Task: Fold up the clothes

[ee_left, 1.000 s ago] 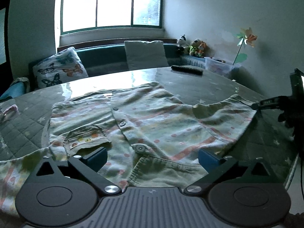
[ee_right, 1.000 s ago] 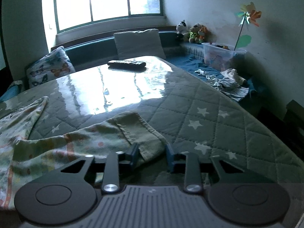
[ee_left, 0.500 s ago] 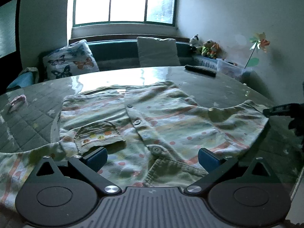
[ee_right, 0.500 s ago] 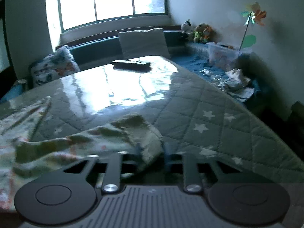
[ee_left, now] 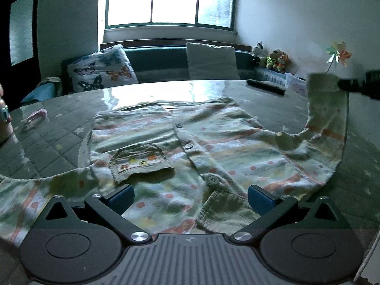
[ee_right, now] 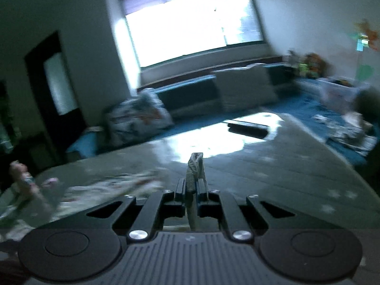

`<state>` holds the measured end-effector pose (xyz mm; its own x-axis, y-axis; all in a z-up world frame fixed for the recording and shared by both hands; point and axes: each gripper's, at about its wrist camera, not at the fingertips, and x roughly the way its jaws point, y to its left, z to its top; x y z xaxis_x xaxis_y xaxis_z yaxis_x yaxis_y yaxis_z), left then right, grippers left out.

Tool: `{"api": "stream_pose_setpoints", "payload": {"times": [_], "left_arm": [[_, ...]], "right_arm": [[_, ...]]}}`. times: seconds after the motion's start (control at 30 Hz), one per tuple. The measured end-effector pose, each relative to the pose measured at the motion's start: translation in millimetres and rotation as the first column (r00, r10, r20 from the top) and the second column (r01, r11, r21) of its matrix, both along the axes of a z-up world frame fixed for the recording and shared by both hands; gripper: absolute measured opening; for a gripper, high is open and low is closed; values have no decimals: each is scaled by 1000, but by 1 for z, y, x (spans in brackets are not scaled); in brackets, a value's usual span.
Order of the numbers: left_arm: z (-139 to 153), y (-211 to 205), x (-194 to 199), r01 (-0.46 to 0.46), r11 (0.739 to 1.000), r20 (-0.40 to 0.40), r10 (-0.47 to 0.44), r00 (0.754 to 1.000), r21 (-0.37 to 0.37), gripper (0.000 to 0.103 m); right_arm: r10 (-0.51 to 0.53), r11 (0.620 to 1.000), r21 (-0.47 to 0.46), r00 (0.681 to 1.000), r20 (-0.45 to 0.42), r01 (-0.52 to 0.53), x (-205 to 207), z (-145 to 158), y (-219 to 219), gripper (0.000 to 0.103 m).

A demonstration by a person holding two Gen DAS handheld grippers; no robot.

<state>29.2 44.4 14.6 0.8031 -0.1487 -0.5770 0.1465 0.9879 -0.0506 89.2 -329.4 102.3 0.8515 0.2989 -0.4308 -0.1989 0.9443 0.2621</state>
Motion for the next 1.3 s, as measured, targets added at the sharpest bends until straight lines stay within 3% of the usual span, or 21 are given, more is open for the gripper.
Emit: {"api": "stream_pose_setpoints", "payload": {"times": [0.27,0.7,0.83,0.97,1.13,1.3], "left_arm": [[3,14,-12,-66,998,14,66,998,-1,103],[7,33,-23,-156,988,25,156,987,-9,103],[8,35,-23,-170,985,27,170,985,-7,103],[9,37,-22,-169,986,35,169,985,-6,103],[11,35,-21,-158,987,46,159,986,-11,101],[12,29,-17,-134,991,51,135,990,-22,87]], "right_arm": [[252,967,11,967,41,-253,0,16,86,7],[465,885,19,885,-19,-465,-6,-11,183,7],[504,864,38,863,-38,-503,-12,-19,194,17],[521,854,25,853,-44,-520,-16,-18,188,18],[499,862,-53,863,-80,-503,-19,-24,165,21],[420,883,-152,892,-164,-444,-19,-50,128,21]]}}
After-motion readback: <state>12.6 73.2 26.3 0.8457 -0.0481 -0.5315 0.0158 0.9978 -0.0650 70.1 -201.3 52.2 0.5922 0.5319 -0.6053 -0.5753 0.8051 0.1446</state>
